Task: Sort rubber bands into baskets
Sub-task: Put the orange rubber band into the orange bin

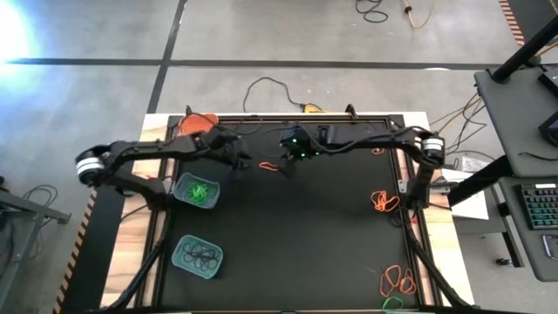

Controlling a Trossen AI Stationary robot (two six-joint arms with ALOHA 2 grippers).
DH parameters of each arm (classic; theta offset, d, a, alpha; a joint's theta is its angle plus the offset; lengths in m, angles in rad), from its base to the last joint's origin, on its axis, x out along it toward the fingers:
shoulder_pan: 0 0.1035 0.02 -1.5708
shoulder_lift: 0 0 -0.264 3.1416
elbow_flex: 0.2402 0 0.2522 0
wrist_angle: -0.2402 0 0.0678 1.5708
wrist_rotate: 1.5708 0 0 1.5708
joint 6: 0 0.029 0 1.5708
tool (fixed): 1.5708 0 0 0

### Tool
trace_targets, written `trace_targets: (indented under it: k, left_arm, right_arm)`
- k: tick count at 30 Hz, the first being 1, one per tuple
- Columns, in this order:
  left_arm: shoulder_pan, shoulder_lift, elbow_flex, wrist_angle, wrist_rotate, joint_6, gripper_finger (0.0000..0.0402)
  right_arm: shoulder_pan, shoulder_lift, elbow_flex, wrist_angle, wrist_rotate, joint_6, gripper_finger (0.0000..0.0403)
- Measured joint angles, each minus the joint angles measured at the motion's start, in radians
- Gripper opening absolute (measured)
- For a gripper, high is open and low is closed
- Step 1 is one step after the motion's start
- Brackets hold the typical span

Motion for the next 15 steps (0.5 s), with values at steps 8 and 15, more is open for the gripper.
trace_targets:
  k: [8, 15]
  left_arm:
    - [0.002, 0.152, 0.045, 0.092, 0.059, 0.070, 0.0250]
    - [0.019, 0.240, 0.049, 0.199, 0.067, 0.105, 0.0279]
  right_arm:
    - [0.011, -0.023, 0.000, -0.043, 0.034, 0.046, 0.0274]
    - [0.014, -0.025, 0.000, -0.063, 0.034, 0.088, 0.0270]
